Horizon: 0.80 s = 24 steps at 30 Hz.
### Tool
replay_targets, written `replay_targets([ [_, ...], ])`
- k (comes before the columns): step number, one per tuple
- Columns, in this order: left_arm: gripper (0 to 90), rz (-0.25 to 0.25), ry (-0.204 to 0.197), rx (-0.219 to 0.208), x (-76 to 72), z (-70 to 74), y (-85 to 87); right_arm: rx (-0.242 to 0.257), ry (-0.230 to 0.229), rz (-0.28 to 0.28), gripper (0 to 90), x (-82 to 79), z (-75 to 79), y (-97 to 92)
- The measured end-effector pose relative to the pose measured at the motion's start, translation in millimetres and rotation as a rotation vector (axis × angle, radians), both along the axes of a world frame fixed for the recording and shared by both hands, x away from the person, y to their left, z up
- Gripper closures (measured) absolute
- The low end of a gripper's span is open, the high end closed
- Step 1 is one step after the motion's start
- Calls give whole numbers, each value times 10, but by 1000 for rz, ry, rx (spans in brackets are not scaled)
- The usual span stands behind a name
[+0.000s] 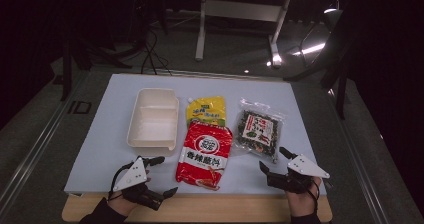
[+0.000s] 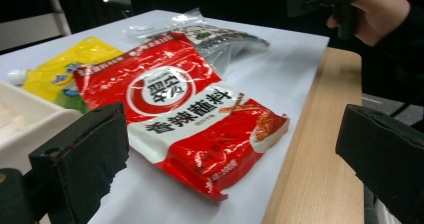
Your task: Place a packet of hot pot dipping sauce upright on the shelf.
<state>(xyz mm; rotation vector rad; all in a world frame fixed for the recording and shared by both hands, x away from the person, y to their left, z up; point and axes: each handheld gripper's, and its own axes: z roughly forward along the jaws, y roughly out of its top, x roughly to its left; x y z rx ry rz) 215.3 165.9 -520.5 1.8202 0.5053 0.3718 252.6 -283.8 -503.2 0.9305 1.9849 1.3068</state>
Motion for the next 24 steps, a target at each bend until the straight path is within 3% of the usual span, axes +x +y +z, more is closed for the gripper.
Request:
replay_targets([
  [6, 14, -18, -3, -6, 10, -24, -32, -16, -22, 15, 138, -42, 34, 28],
  [12, 14, -26, -17, -7, 7, -12, -47, -27, 6, 57, 137, -73, 81, 100],
  [19, 14, -39, -42, -29, -17, 44, -36, -75, 11, 122, 133, -106, 363, 311],
  [24, 14, -44, -52, -36, -30, 65, -33, -80, 2, 155, 132, -54, 488, 392],
])
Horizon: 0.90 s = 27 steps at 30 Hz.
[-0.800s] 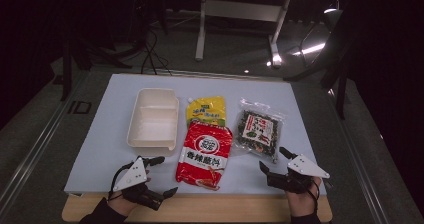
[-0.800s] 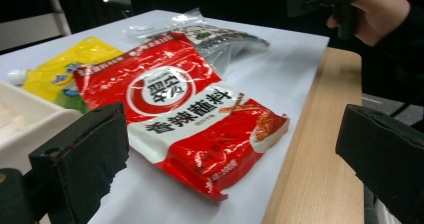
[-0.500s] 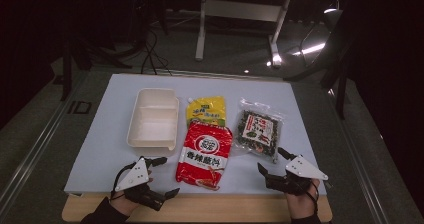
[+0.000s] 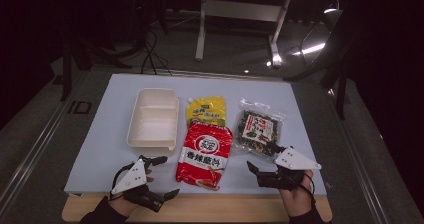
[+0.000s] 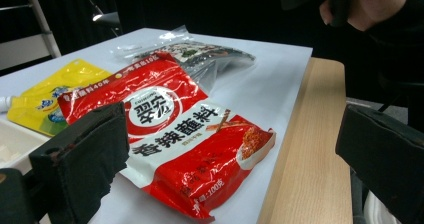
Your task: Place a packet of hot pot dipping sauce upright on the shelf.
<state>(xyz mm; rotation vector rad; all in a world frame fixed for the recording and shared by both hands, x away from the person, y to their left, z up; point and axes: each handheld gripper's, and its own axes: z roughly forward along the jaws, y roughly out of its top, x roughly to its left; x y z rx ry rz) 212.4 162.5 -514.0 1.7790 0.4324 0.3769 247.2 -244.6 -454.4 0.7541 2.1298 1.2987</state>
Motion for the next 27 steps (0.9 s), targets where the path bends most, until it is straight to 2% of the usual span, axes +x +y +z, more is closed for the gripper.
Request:
replay_targets([
  [3, 14, 0, 5, 0, -2, -4, -4, -5, 0, 15, 132, 72, 104, 62],
  [8, 14, -1, 8, -1, -4, -7, -11, 38, 8, 61, 133, 187, 268, 134],
  [9, 14, -1, 8, -1, -4, -9, -13, 43, 23, 84, 125, 221, 294, 157],
  [11, 14, -9, 13, -12, -3, -11, -12, 37, 13, 85, 110, 267, 336, 206],
  [12, 14, -6, 14, -10, -2, -11, -14, 42, 37, 107, 101, 306, 351, 227],
  [13, 14, -8, 12, -11, -2, -13, -15, 48, 41, 100, 101, 336, 360, 247],
  [15, 14, -10, 15, -10, -2, -14, -20, 57, 51, 122, 98, 401, 365, 276],
  [19, 14, -12, 22, -12, 0, -23, -24, 53, 68, 114, 99, 519, 344, 343],
  [24, 14, -17, 34, -14, 9, -35, -34, 52, 142, 122, 103, 717, 267, 401],
  [27, 14, -11, 33, -4, 12, -37, -32, 49, 163, 122, 129, 842, 219, 424],
])
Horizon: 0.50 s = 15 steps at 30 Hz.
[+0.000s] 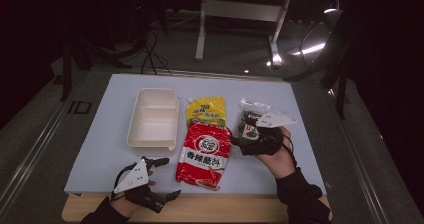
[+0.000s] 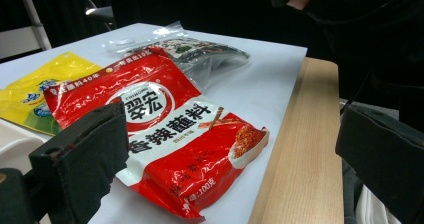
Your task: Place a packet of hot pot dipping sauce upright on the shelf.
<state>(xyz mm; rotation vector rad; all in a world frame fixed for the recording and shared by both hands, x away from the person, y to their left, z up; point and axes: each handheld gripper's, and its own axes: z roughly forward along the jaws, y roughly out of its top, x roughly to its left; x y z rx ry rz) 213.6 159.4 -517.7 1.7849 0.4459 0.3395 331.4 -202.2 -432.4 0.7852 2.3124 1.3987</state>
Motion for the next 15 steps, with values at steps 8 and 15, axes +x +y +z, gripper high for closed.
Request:
replay_targets([
  [8, 15, -1, 5, 0, 8, -11, 4, -49, 90, -8, 196, 324, -185, 100],
  [15, 15, -10, 12, 9, 15, -27, -9, -72, 172, -5, 224, 502, -372, 174],
])
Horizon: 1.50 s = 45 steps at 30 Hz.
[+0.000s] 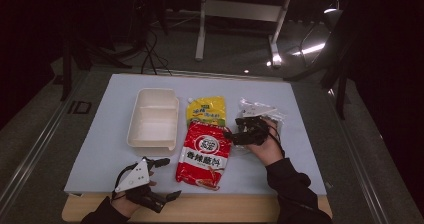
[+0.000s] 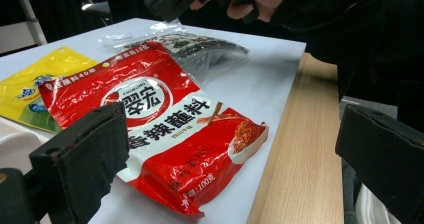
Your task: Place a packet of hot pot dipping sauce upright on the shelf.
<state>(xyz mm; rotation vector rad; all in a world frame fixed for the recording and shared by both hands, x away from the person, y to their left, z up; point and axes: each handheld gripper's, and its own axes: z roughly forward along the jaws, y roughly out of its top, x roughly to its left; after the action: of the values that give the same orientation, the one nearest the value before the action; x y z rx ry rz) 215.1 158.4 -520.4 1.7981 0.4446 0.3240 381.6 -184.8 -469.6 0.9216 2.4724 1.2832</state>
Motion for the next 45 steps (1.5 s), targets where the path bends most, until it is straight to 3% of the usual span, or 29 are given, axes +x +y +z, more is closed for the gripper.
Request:
replay_targets([
  [13, 15, -5, 8, 5, 7, -11, 1, -79, 144, 18, 272, 270, -320, 117],
  [18, 15, -8, 9, 7, 9, -15, -1, -84, 193, 55, 375, 288, -387, 142],
  [23, 15, -11, 12, 9, 10, -19, -6, -122, 171, 91, 618, 246, -386, 176],
  [24, 15, -12, 13, 9, 10, -21, -8, -127, 162, 91, 700, 238, -375, 176],
  [27, 15, -14, 17, 9, 10, -25, -12, -125, 152, 105, 813, 219, -335, 166],
  [35, 15, -11, 22, 2, 13, -21, -15, -142, 116, 145, 877, 109, -227, 181],
  [45, 15, 14, 31, 4, 38, 1, 7, -98, 48, 178, 889, -79, 56, 157],
])
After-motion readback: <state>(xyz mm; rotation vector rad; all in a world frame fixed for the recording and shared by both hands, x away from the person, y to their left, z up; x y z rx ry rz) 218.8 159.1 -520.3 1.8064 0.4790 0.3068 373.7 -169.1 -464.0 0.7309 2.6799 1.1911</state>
